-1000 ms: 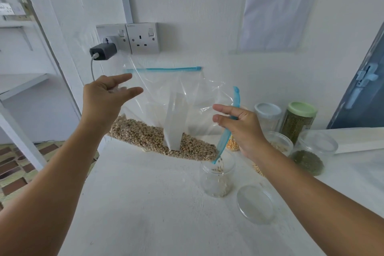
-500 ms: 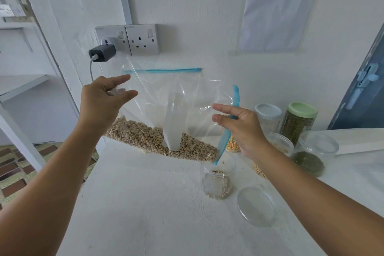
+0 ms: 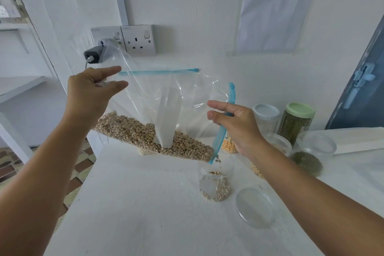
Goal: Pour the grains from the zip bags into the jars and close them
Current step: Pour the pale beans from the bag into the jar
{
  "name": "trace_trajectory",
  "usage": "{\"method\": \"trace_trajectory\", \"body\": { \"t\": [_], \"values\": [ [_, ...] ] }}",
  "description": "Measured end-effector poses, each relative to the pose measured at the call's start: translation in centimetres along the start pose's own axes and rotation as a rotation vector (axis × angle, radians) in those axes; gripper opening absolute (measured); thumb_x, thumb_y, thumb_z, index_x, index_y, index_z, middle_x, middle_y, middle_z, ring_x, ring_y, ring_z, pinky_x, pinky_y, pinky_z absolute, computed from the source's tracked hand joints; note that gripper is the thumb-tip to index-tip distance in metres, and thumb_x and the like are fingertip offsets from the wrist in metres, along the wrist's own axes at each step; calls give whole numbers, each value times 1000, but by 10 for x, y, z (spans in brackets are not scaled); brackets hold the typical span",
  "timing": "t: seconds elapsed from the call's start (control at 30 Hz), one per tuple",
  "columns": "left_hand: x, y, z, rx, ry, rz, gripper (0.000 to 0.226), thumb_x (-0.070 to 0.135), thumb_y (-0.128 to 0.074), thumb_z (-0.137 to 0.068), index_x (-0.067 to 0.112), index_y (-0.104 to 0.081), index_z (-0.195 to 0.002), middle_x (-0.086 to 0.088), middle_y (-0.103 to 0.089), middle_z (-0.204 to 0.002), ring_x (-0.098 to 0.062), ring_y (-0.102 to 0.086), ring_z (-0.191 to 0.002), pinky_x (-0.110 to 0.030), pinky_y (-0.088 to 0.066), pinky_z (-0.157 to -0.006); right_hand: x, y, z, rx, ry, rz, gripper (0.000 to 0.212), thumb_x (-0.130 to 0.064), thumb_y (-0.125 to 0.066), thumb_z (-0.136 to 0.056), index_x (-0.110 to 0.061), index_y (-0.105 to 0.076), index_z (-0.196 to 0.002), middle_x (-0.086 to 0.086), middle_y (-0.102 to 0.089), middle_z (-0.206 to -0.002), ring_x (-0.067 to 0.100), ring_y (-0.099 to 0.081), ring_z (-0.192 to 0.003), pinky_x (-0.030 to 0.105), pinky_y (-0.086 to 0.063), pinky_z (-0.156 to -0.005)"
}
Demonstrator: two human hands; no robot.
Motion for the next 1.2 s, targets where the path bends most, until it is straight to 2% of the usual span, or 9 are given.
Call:
{"method": "trace_trajectory", "body": {
  "t": [0.1, 0.2, 0.3, 0.4, 0.57, 0.73, 0.83, 0.97, 1.2],
  "values": [
    [5, 3, -3, -9, -8, -22, 41, 16, -87, -82, 25, -74, -120, 24, -49, -50, 9, -51, -50, -13, -45, -76, -3, -2, -1, -4, -6, -8, 27, -10, -85, -84, -24, -84, -107, 9, -78, -108, 14, -71, -99, 26, -58, -96],
    [13, 5, -7, -12, -31, -20, 39, 18, -88, -81, 34, -75, -114, 5, -71, -91, 12, -66, -94, -25, -51, -104, -6, -3, -2, -3, -13, -15, 26, -11, -85, -85, -25, -83, -106, 9, -79, -107, 14, -73, -96, 27, -58, -96],
    [17, 6, -11, -5, -29, -15, 39, 18, -89, -80, 36, -75, -112, 1, -72, -119, 0, -65, -117, -17, -49, -103, -7, -5, -2, -3, -8, -11, 26, -11, -84, -85, -25, -83, -108, 10, -78, -109, 12, -75, -93, 27, -59, -94],
    [20, 7, -13, 0, -30, -22, 42, 16, -88, -80, 28, -74, -119, -1, -72, -122, 7, -64, -110, -3, -46, -91, -10, -6, -1, -6, 2, -28, 27, -9, -84, -86, -21, -82, -110, 11, -78, -108, 14, -76, -91, 25, -59, -91],
    [21, 9, -14, -3, -22, -31, 44, 17, -88, -80, 26, -74, -120, -2, -72, -123, 16, -61, -107, 0, -44, -88, -9, -8, 0, -10, 8, -37, 27, -7, -83, -86, -20, -82, -110, 13, -78, -106, 13, -75, -90, 24, -59, -90],
    [22, 11, -11, -8, -4, -27, 40, 18, -89, -79, 35, -75, -113, -3, -71, -128, -3, -62, -122, -15, -46, -102, -8, -9, 1, -8, 6, -42, 27, -6, -82, -86, -20, -81, -109, 11, -78, -107, 12, -76, -88, 21, -59, -86],
    [24, 12, -8, -15, -2, -32, 39, 18, -90, -79, 40, -74, -106, -6, -71, -126, -4, -63, -110, -22, -48, -105, -7, -10, 2, -8, 1, -46, 27, -6, -82, -86, -21, -81, -108, 10, -78, -107, 13, -76, -89, 20, -58, -84],
    [27, 12, -3, -36, 1, -37, 41, 15, -90, -77, 38, -73, -106, -3, -71, -122, 11, -68, -90, -9, -50, -92, -5, -9, 3, -6, 1, -45, 28, -5, -83, -85, -21, -81, -108, 8, -79, -107, 13, -76, -89, 20, -58, -84],
    [26, 12, -4, -36, -4, -55, 47, 17, -91, -76, 27, -74, -119, 2, -69, -110, 13, -65, -78, -7, -50, -85, -7, -8, 5, 2, 2, -43, 28, -4, -82, -86, -20, -81, -110, 8, -78, -110, 12, -75, -89, 20, -58, -85]
  ]
}}
Point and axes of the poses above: each hand's wrist, its own z-axis away from the middle knuckle, its own y-axis out of the back of the hand, x = y × z, the point moved 1 cm from there along -z, towards the middle knuckle
